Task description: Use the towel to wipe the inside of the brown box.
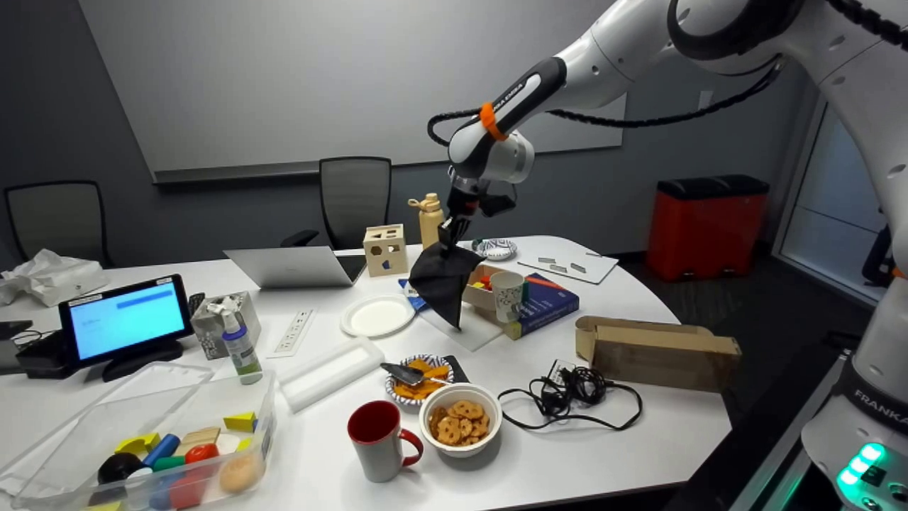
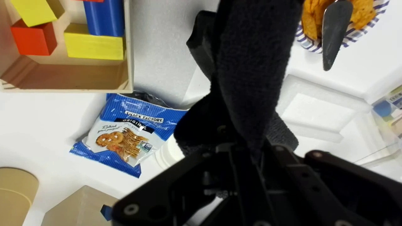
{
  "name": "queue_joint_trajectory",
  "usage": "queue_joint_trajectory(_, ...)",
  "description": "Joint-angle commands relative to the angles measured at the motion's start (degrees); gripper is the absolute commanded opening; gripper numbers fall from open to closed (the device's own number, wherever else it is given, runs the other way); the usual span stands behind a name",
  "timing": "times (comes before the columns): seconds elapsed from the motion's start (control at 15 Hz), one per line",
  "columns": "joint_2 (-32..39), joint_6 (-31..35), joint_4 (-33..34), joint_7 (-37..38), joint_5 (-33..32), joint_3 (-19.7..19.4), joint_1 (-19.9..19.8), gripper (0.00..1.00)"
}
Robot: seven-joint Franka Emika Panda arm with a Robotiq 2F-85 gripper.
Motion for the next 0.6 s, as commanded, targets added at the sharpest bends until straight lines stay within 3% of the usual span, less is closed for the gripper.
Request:
queue_joint_trajectory(0.0, 5.09, -6.6, 7.64, -1.62, -0.12, -0.04, 0.23, 0.41)
queue_joint_trajectory(0.4, 8.69, -12.75, 12.73, -2.09, -0.66, -0.63, 1.26, 0.88)
queue_joint_trajectory(0.53, 9.15, -13.25, 13.46, -2.51, -0.49, -0.6, 1.29, 0.99)
